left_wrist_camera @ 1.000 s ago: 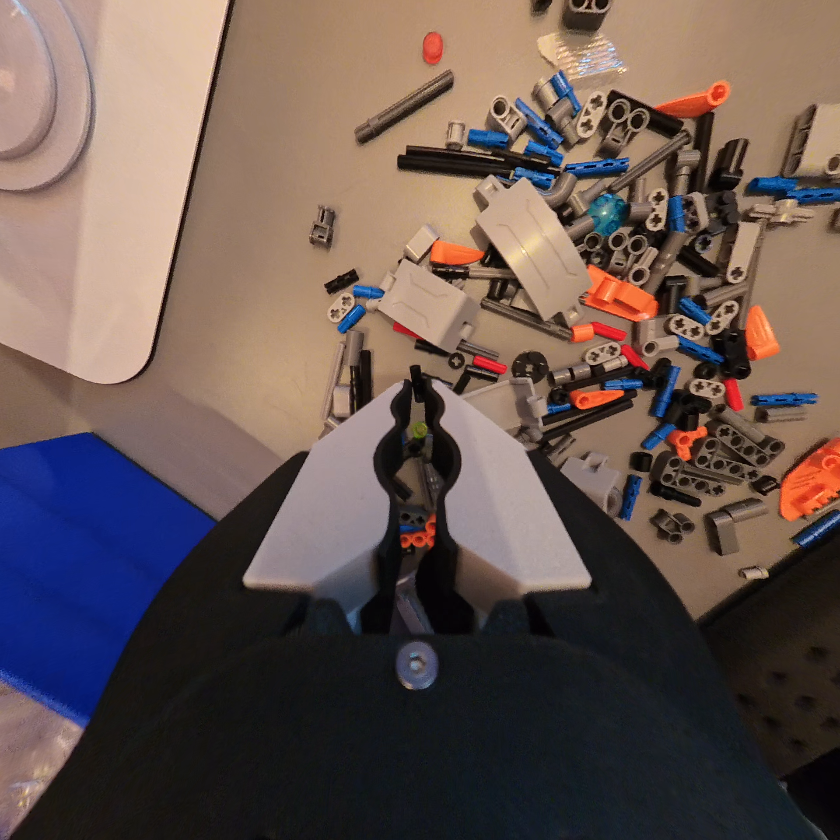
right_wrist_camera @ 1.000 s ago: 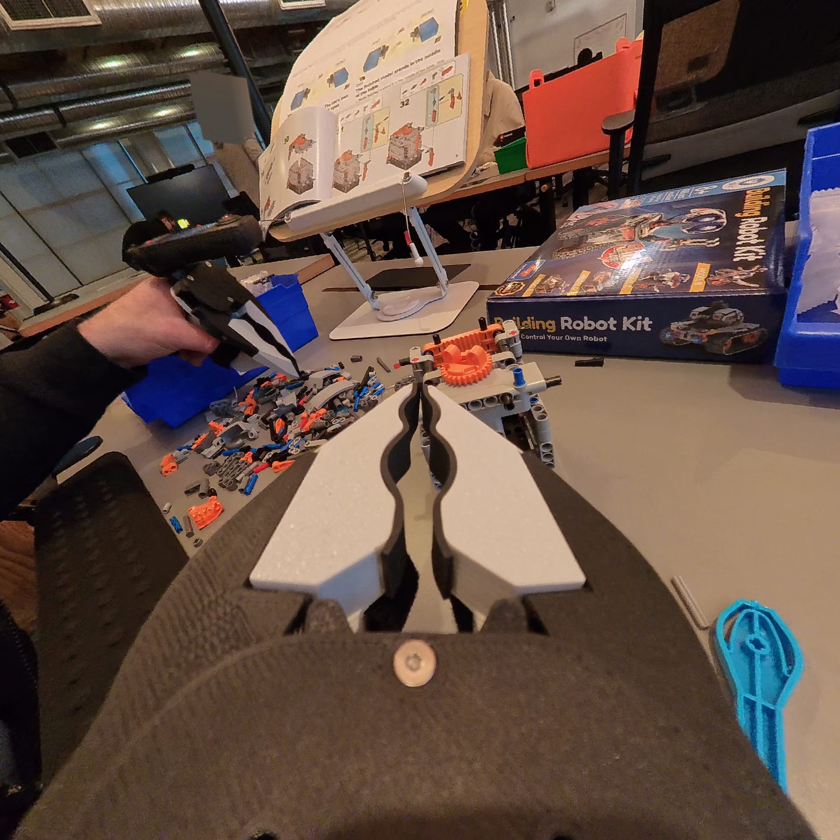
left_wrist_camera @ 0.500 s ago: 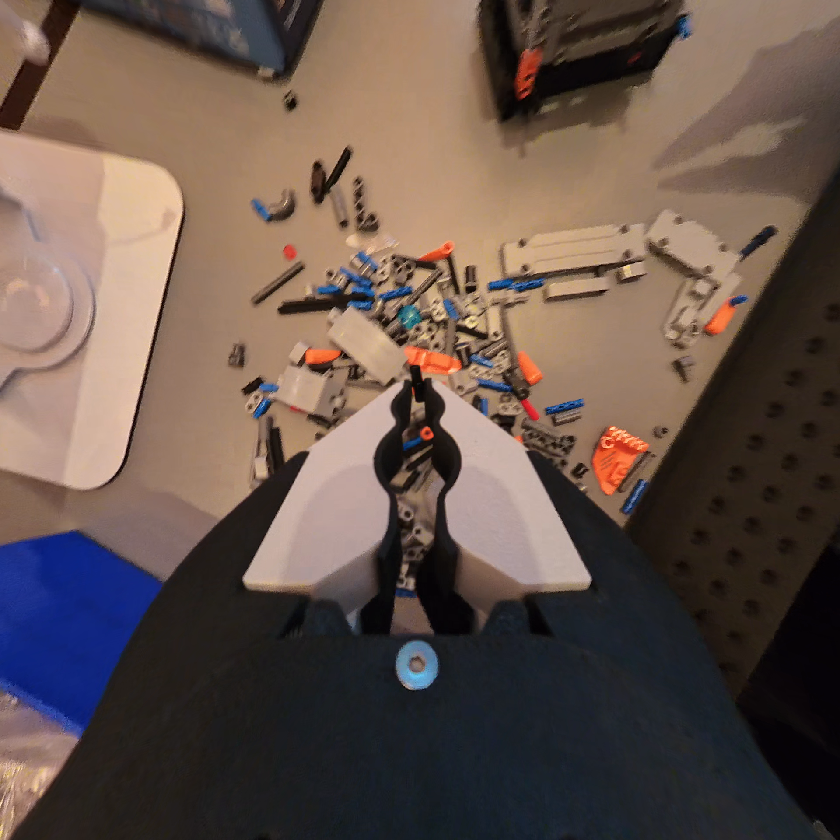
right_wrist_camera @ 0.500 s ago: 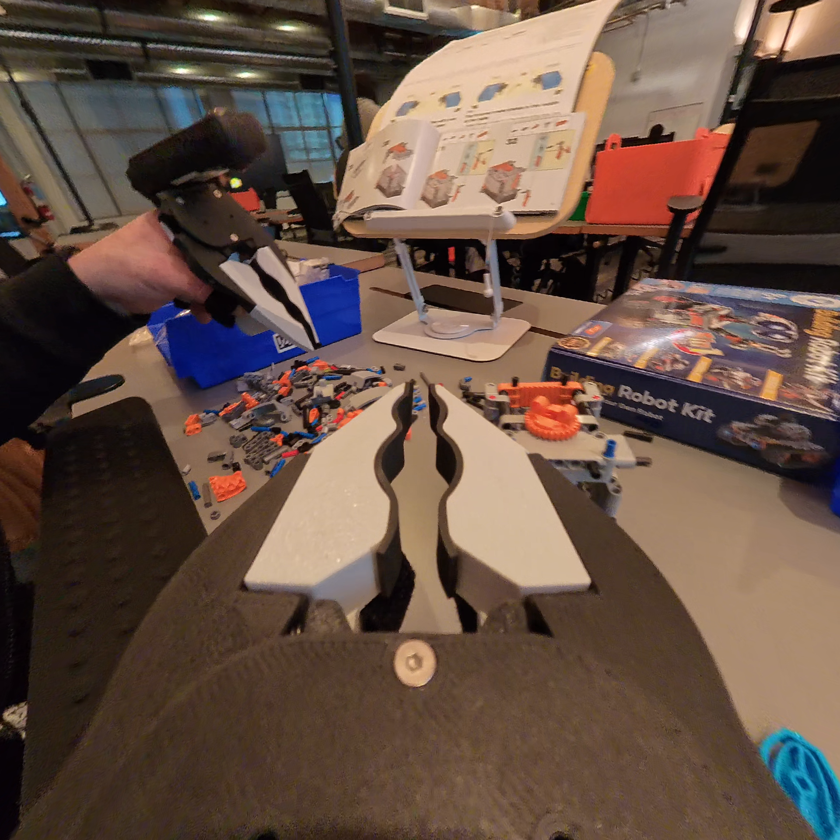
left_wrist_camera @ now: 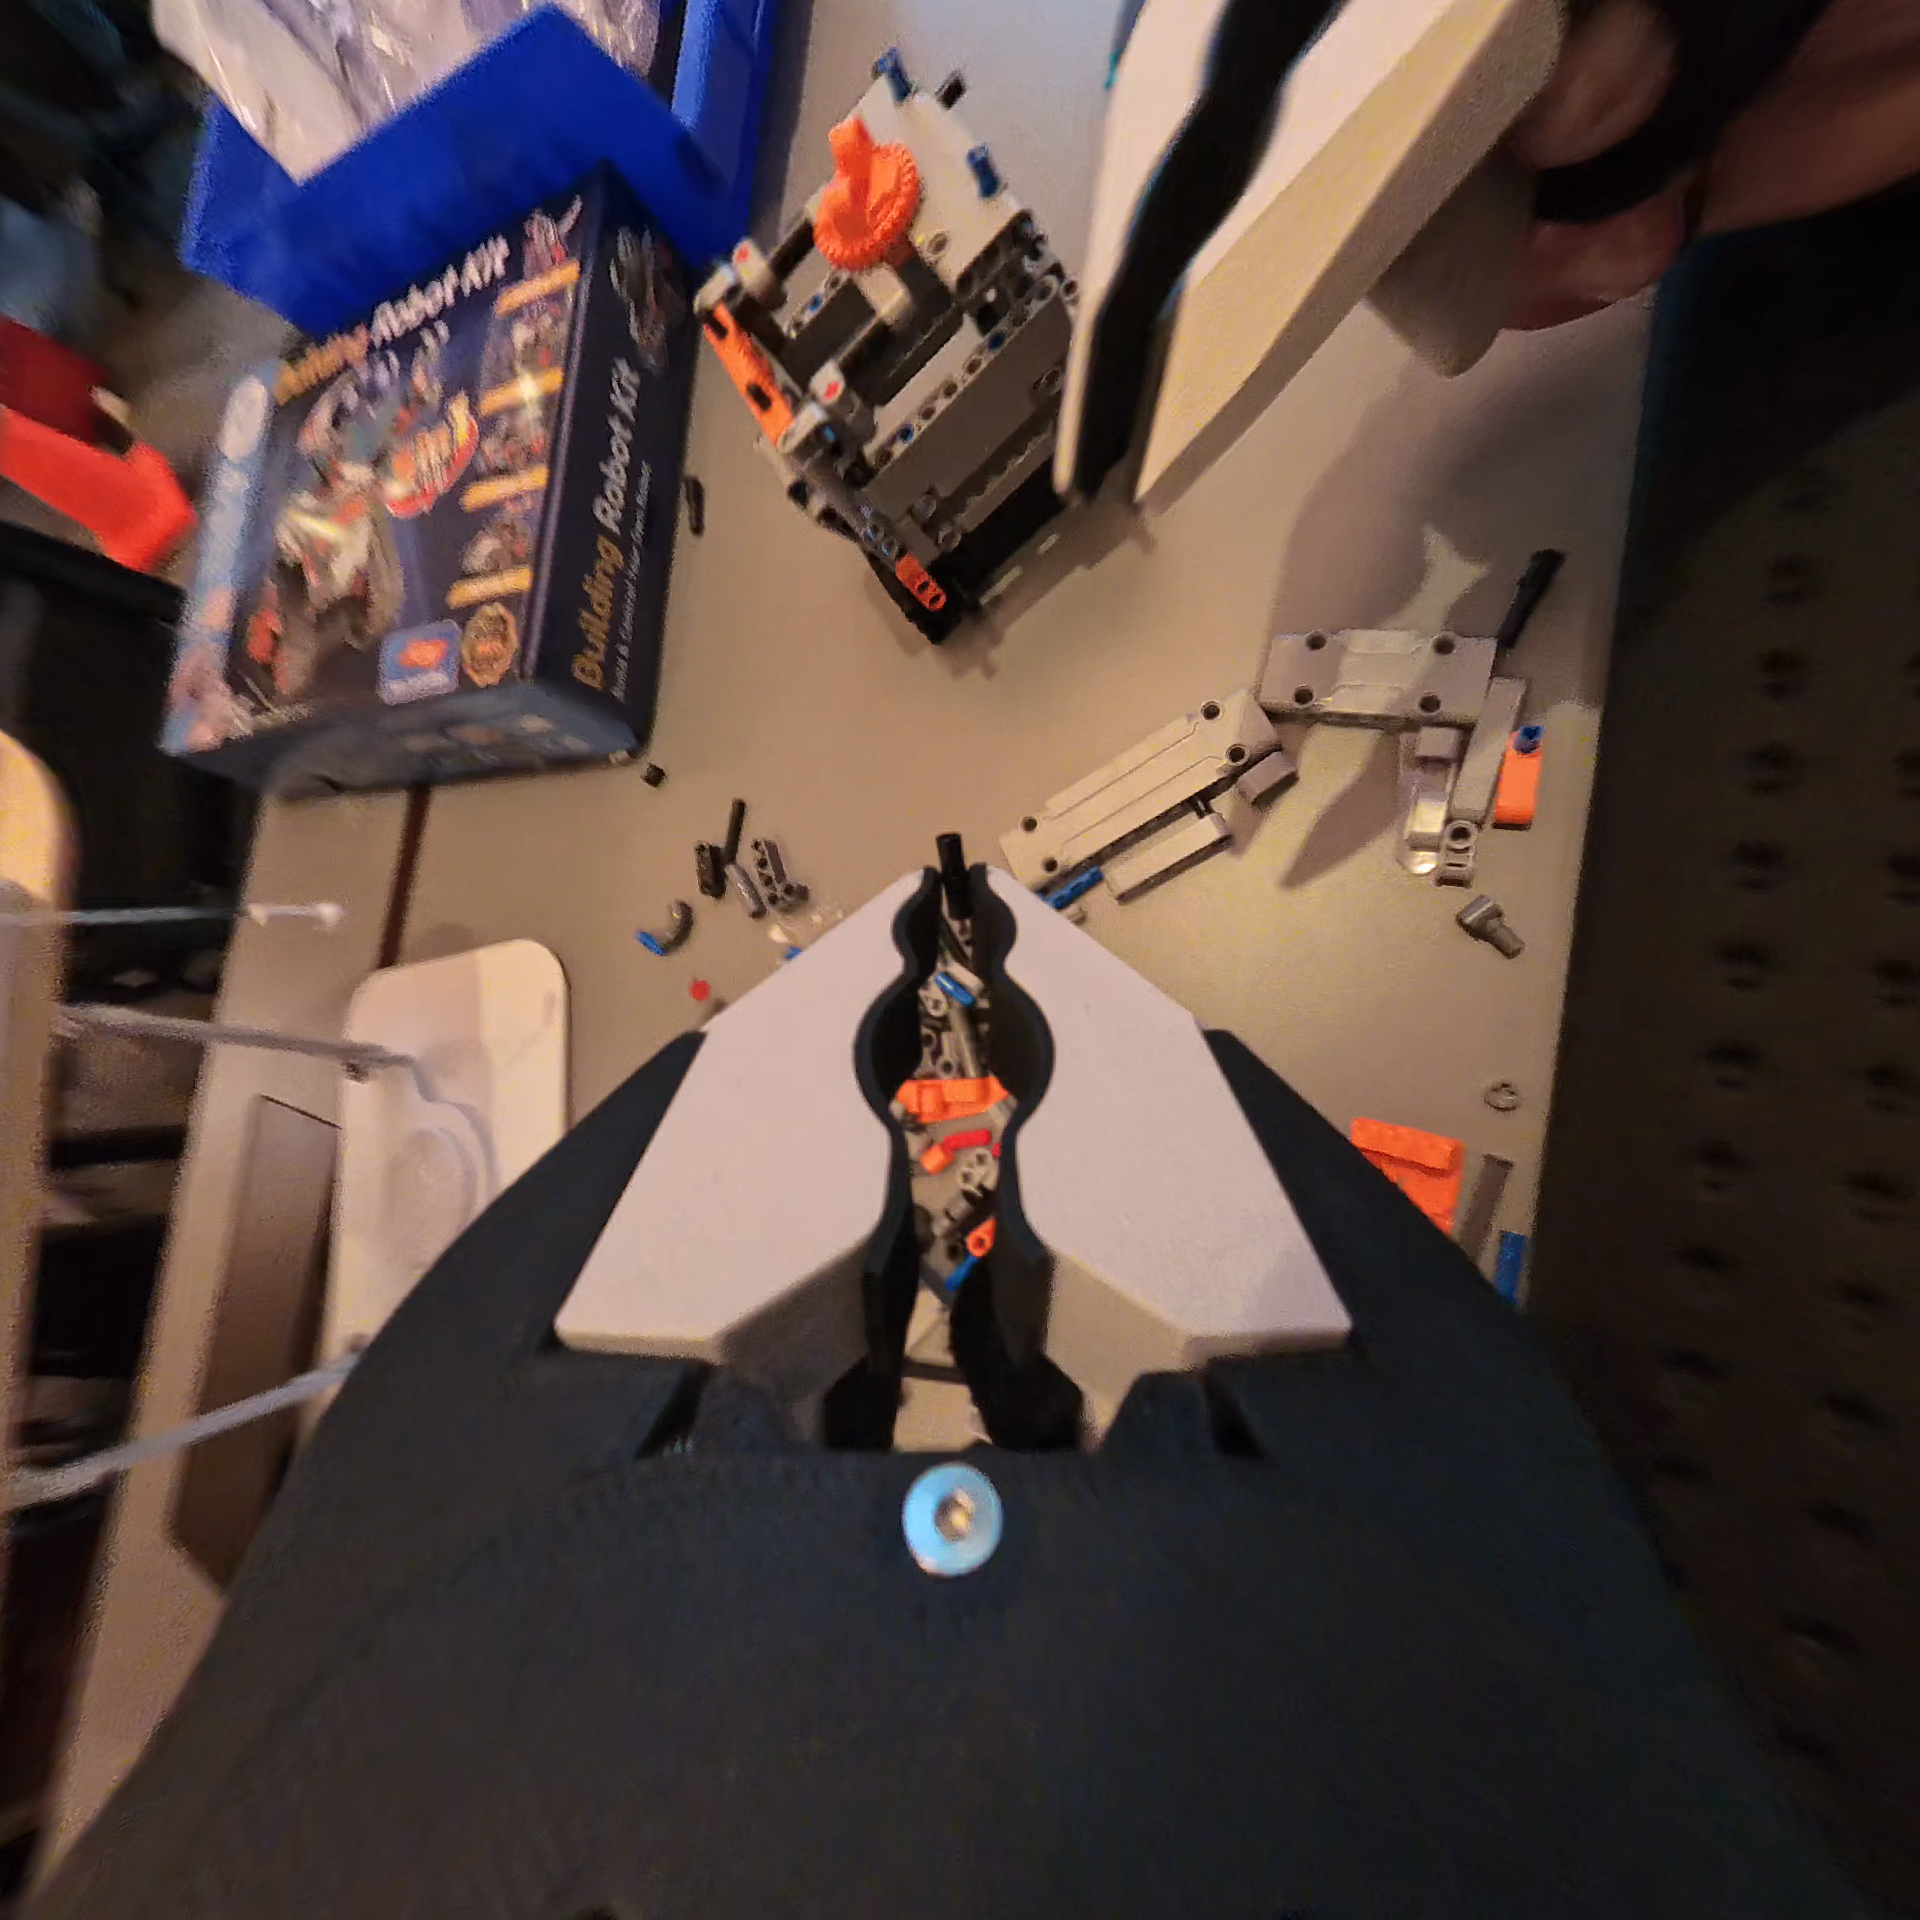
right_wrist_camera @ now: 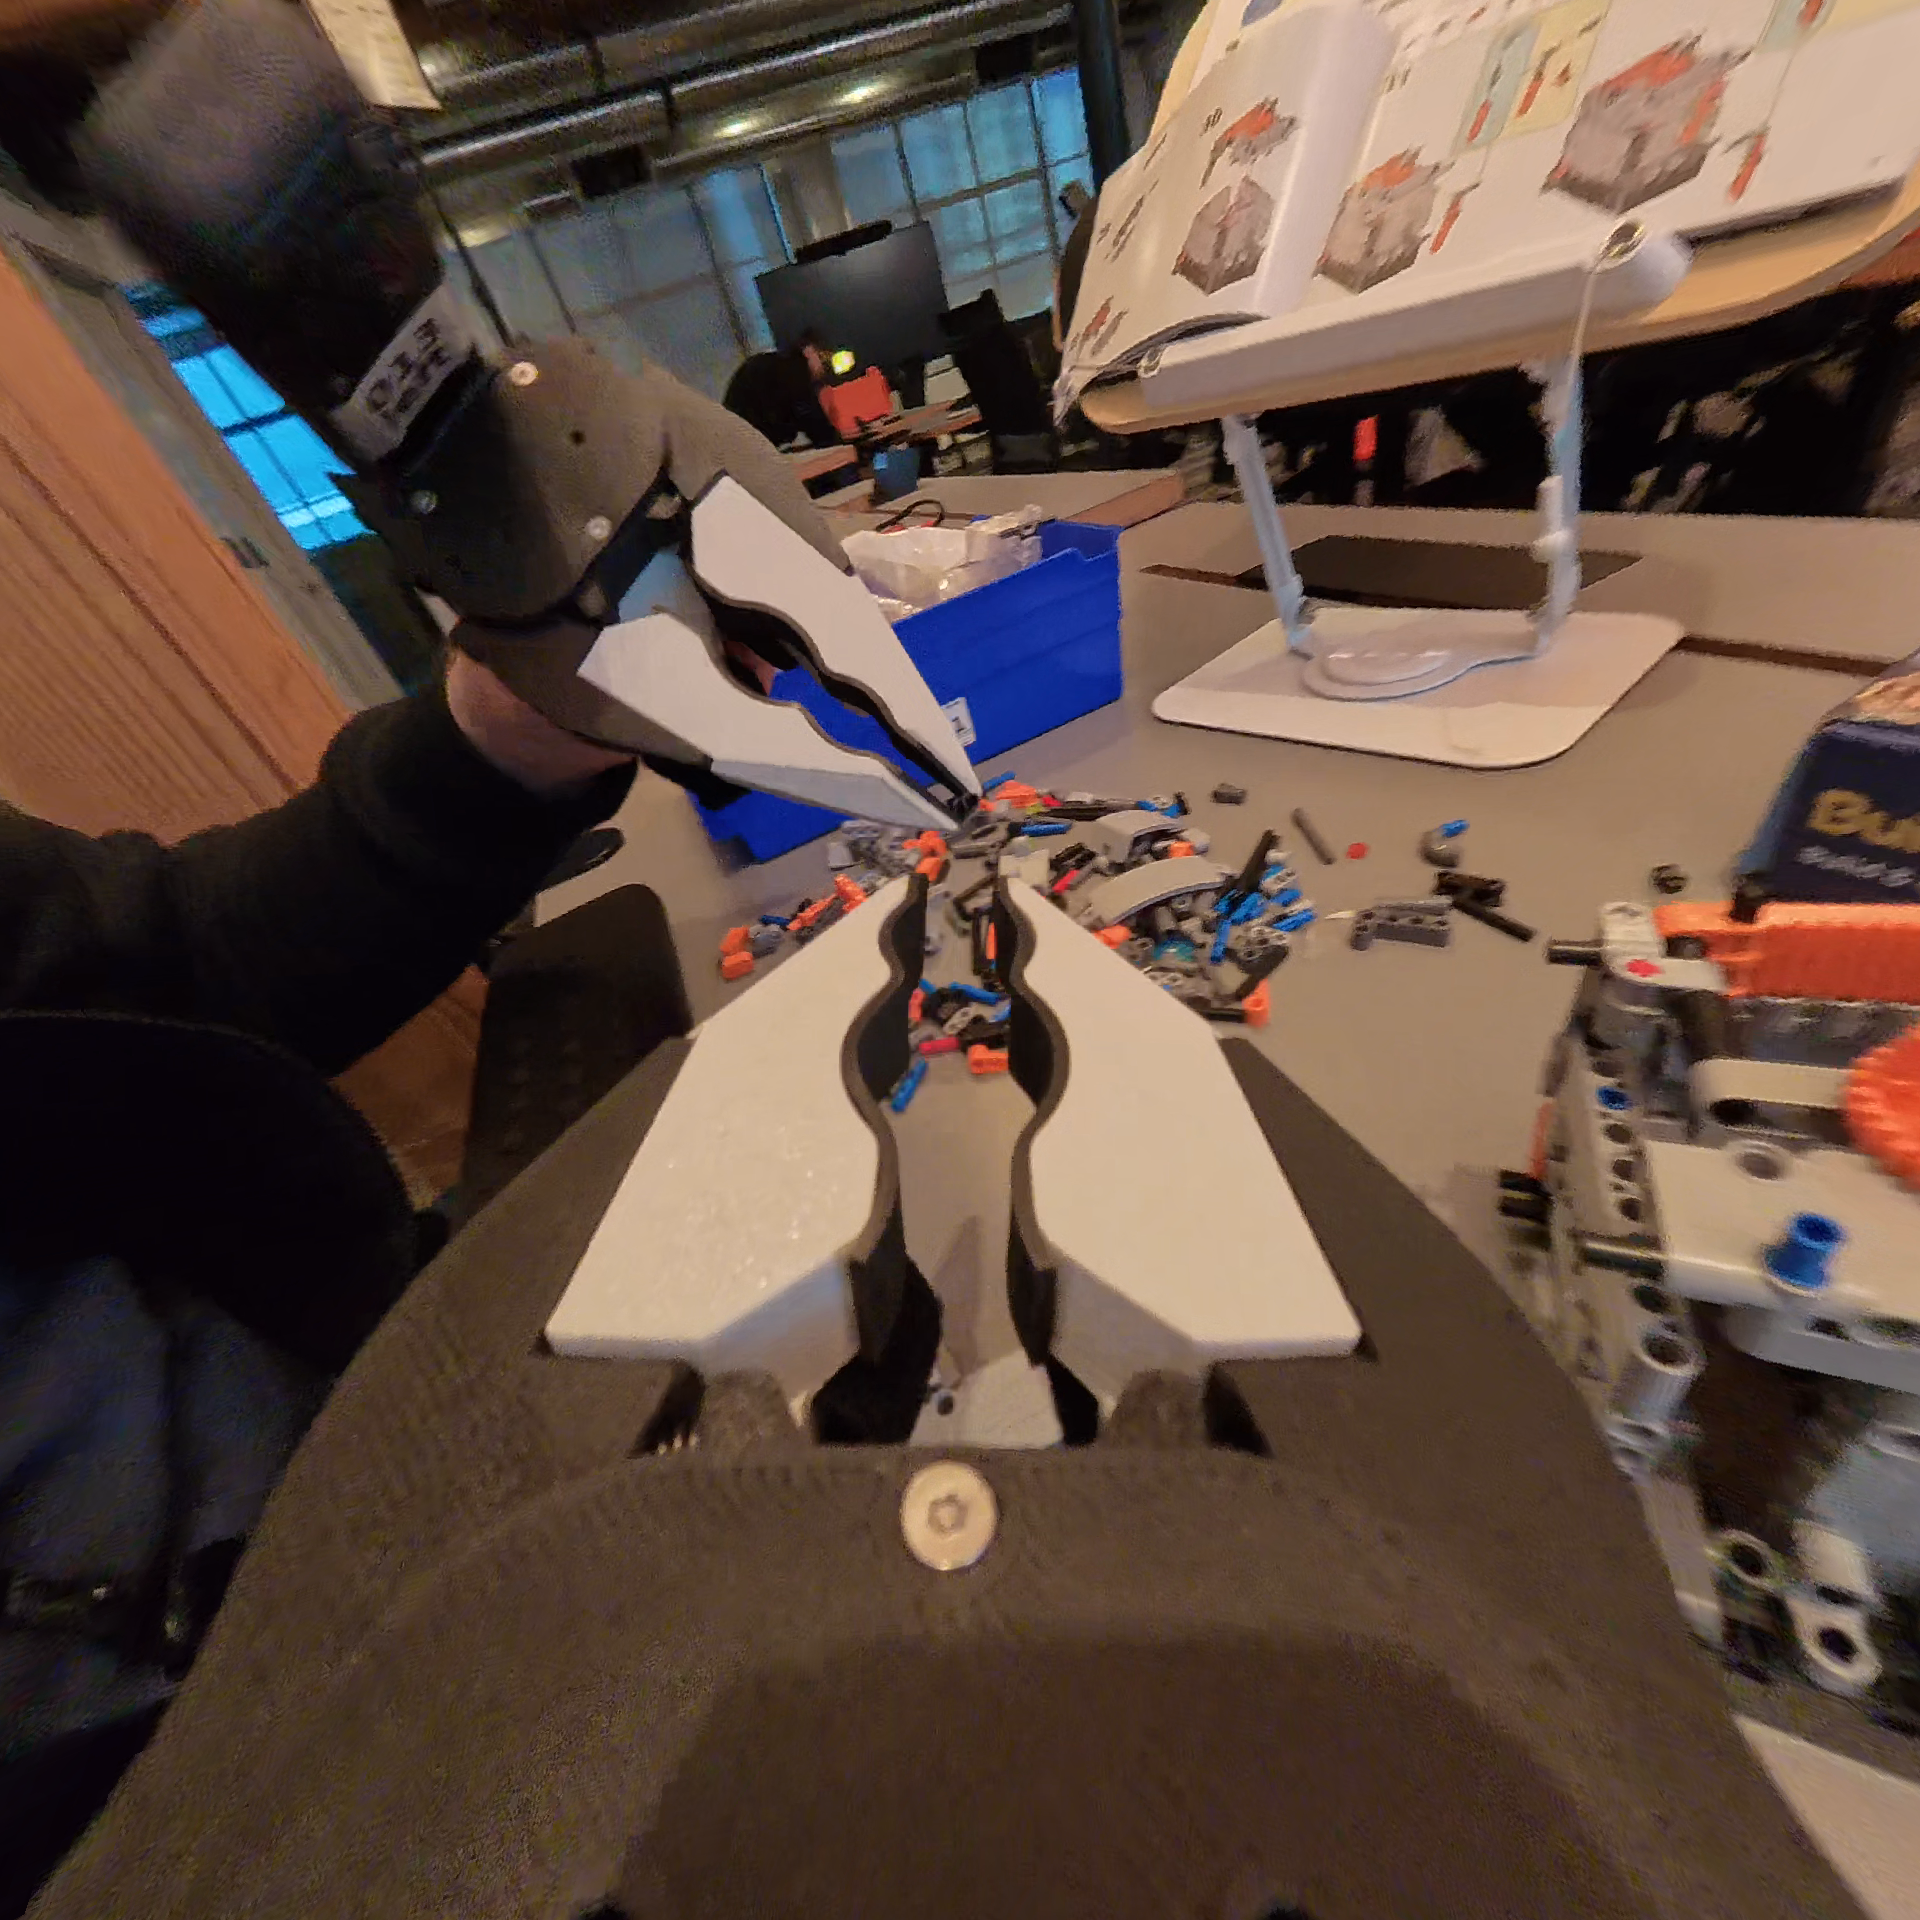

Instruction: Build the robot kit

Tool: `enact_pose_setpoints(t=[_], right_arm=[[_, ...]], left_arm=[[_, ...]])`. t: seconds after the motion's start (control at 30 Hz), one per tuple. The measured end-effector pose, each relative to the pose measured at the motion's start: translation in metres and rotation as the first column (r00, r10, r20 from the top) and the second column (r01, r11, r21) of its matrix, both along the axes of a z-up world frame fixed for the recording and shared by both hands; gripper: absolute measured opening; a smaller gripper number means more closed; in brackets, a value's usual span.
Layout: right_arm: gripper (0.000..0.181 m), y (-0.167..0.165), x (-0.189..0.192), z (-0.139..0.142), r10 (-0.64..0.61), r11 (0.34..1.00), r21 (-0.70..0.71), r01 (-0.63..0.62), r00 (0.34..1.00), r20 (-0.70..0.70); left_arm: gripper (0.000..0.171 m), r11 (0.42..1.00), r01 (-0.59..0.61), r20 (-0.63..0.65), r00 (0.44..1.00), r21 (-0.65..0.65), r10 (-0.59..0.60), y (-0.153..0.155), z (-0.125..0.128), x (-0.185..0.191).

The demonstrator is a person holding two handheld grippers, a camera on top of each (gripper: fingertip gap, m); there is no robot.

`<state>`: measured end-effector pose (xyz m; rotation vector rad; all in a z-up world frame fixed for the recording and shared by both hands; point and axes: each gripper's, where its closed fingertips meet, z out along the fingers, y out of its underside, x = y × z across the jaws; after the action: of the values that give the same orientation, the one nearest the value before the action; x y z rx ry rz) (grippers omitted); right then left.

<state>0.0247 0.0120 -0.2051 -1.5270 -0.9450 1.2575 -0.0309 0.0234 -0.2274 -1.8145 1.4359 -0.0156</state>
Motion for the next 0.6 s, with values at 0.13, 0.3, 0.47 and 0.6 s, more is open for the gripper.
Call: enact_pose_setpoints(t=[0.13, 0.3, 0.47, 0.6], right_arm=[[0.012, 0.000, -0.006, -0.002, 0.018, 0.999, -0.032, -0.018, 1.000, -0.004], [0.015, 0.000, -0.008, -0.007, 0.055, 0.991, -0.119, -0.058, 0.998, -0.030], [0.014, -0.001, -0.008, -0.006, 0.072, 0.984, -0.159, -0.081, 0.996, -0.057], [0.006, 0.001, -0.006, -0.012, 0.078, 0.975, -0.206, -0.088, 0.995, -0.058]], left_arm=[[0.002, 0.988, 0.071, -0.089, 0.994, 0.136, -0.059, -0.006, 0.001, 0.017], [0.003, 0.967, 0.120, -0.130, 0.987, 0.226, -0.092, -0.009, 0.008, 0.032], [0.003, 0.946, 0.156, -0.218, 0.971, 0.285, -0.094, -0.010, 0.006, 0.046], [0.003, 0.931, 0.185, -0.289, 0.953, 0.315, -0.091, -0.007, 0.001, 0.053]])
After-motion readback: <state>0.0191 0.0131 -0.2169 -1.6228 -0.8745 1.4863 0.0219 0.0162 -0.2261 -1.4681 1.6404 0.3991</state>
